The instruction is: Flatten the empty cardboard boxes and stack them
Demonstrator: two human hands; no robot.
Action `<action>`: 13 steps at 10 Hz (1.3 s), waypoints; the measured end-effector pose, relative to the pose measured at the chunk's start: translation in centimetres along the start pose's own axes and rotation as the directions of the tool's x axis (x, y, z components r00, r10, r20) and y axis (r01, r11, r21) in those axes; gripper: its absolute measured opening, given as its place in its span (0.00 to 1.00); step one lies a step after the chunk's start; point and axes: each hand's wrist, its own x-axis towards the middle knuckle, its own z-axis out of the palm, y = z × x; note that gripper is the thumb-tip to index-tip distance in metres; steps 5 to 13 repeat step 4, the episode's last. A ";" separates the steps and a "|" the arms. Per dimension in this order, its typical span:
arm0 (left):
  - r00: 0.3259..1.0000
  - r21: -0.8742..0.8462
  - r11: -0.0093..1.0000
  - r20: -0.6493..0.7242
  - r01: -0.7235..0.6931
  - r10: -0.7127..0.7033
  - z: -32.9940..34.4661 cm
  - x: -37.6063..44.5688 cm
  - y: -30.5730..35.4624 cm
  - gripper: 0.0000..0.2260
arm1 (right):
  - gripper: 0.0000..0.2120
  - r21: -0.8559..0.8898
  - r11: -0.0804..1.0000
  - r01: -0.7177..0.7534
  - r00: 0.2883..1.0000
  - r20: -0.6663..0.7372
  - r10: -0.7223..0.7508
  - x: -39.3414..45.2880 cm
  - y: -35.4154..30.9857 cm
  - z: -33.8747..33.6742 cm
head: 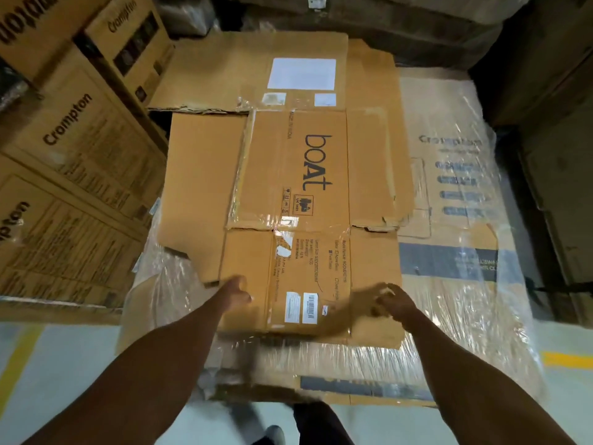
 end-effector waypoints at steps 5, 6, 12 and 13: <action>0.998 -0.078 0.995 0.011 -0.067 0.068 1.3 -1.0 -0.8 0.32 | 0.25 -0.299 0.928 0.224 0.974 0.027 -0.226 0.1 2.2 1.8; 0.998 -0.078 0.995 0.011 -0.067 0.068 1.3 -1.0 -0.8 0.32 | 0.25 -0.299 0.928 0.224 0.974 0.027 -0.226 0.1 2.2 1.8; 0.998 -0.078 0.995 0.011 -0.067 0.068 1.3 -1.0 -0.8 0.32 | 0.25 -0.299 0.928 0.224 0.974 0.027 -0.226 0.1 2.2 1.8; 0.998 -0.078 0.995 0.011 -0.067 0.068 1.3 -1.0 -0.8 0.32 | 0.25 -0.299 0.928 0.224 0.974 0.027 -0.226 0.1 2.2 1.8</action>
